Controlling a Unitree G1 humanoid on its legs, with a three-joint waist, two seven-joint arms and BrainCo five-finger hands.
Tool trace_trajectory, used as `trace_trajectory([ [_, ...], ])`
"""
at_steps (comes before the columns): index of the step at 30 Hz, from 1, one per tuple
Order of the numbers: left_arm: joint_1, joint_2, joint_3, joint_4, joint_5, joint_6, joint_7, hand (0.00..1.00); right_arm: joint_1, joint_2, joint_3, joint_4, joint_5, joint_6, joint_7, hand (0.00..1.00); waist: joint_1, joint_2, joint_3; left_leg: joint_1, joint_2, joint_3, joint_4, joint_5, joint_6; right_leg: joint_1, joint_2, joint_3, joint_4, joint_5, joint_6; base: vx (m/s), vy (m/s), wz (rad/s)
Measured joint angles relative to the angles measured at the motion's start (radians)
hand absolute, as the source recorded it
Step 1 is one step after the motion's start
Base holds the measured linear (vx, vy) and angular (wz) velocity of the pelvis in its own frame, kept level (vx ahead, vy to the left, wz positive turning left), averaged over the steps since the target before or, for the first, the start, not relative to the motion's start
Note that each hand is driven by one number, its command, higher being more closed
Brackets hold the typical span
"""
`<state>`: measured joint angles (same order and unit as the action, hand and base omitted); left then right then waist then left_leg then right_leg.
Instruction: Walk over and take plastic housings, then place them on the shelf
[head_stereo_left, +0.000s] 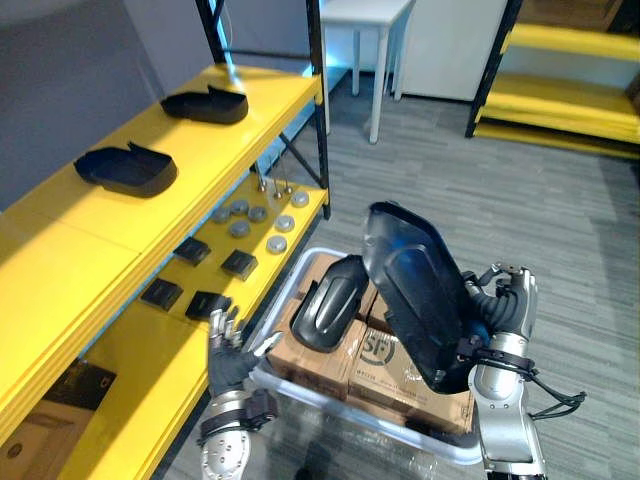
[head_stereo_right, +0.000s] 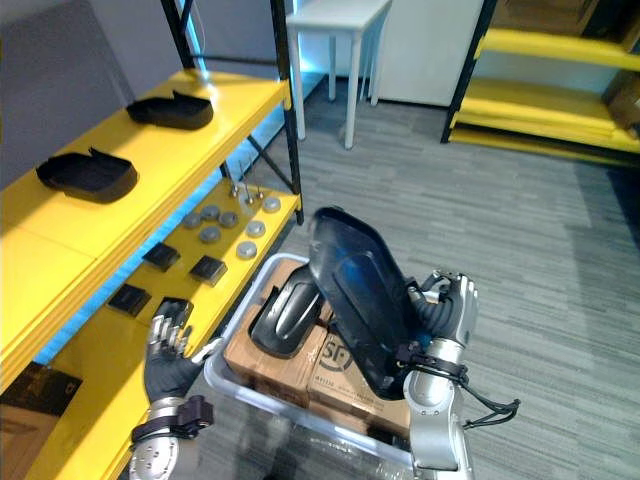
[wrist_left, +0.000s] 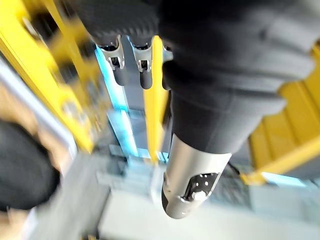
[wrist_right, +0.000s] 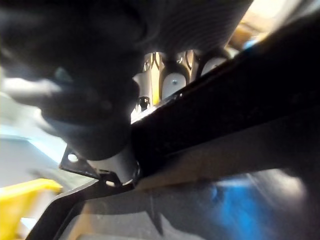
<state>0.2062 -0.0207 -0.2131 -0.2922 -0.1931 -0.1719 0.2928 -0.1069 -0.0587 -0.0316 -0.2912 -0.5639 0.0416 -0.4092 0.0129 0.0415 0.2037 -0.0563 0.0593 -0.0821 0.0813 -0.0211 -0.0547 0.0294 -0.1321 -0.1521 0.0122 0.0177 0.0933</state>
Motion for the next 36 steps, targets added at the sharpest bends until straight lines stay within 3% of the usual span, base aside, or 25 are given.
trace_trajectory([
  [3,-0.024,0.019,-0.096,0.019,-0.092,0.006,-0.054,0.0,0.023,0.012,0.081,-0.029,0.0,-0.034,0.015,1.0,-0.001,-0.008,-0.033,0.02,0.0,0.006,-0.025,0.009,-0.002,0.008,0.0,0.003,-0.003,-0.003,0.004,0.01,-0.002,-0.05],
  [6,-0.08,0.042,-0.216,0.082,-0.263,0.031,-0.106,0.0,0.028,0.023,0.217,-0.031,0.005,-0.051,0.041,1.0,-0.003,-0.01,-0.06,0.062,0.001,0.012,-0.073,0.034,-0.004,0.027,0.0,0.004,-0.004,-0.007,0.004,-0.03,-0.006,-0.02],
  [13,-0.095,0.087,-0.282,0.132,-0.431,0.039,-0.102,0.0,0.03,0.035,0.291,-0.03,0.05,-0.06,0.043,1.0,-0.005,-0.026,-0.124,0.105,0.001,0.019,-0.159,0.084,-0.003,0.027,-0.002,0.004,-0.003,-0.007,0.004,-0.03,0.003,0.0],
  [14,-0.097,0.094,-0.284,0.14,-0.457,0.039,-0.099,1.0,0.029,0.035,0.304,-0.029,0.062,-0.06,0.042,1.0,-0.008,-0.031,-0.134,0.111,0.001,0.021,-0.168,0.089,-0.002,0.028,-0.003,0.004,-0.003,-0.007,0.004,0.0,0.0,0.0],
  [18,-0.125,0.108,-0.284,0.162,-0.534,0.036,-0.062,1.0,0.022,0.035,0.344,-0.007,0.137,-0.063,0.028,1.0,-0.015,-0.048,-0.167,0.114,0.0,0.022,-0.167,0.09,-0.002,0.03,-0.003,0.005,-0.003,-0.007,0.004,0.0,0.0,0.0],
  [22,-0.137,0.119,-0.285,0.163,-0.615,0.026,-0.032,1.0,0.022,0.027,0.382,-0.008,0.177,-0.085,0.015,1.0,-0.026,-0.05,-0.196,0.116,0.0,0.027,-0.167,0.091,-0.002,0.03,-0.003,0.008,-0.004,-0.007,0.003,0.0,0.008,-0.02],
  [26,-0.176,0.119,-0.276,0.21,-0.706,0.016,-0.011,1.0,0.033,-0.007,0.473,-0.031,0.253,-0.156,0.014,1.0,-0.04,-0.051,-0.218,0.118,0.001,0.027,-0.167,0.091,-0.002,0.032,-0.002,0.008,-0.004,-0.006,0.002,0.0,0.0,0.0],
  [29,-0.185,0.131,-0.274,0.211,-0.759,-0.008,-0.012,1.0,0.052,-0.029,0.488,-0.045,0.282,-0.183,0.016,1.0,-0.047,-0.06,-0.225,0.118,0.001,0.027,-0.167,0.091,-0.002,0.032,-0.002,0.008,-0.004,-0.006,0.001,0.0,0.0,0.0],
  [36,-0.191,0.135,-0.258,0.222,-0.784,-0.017,-0.014,1.0,0.078,-0.068,0.496,-0.047,0.327,-0.198,0.016,1.0,-0.048,-0.069,-0.232,0.111,0.001,0.02,-0.166,0.092,-0.004,0.032,-0.001,0.002,-0.004,-0.004,-0.001,0.0,0.003,0.03],
])
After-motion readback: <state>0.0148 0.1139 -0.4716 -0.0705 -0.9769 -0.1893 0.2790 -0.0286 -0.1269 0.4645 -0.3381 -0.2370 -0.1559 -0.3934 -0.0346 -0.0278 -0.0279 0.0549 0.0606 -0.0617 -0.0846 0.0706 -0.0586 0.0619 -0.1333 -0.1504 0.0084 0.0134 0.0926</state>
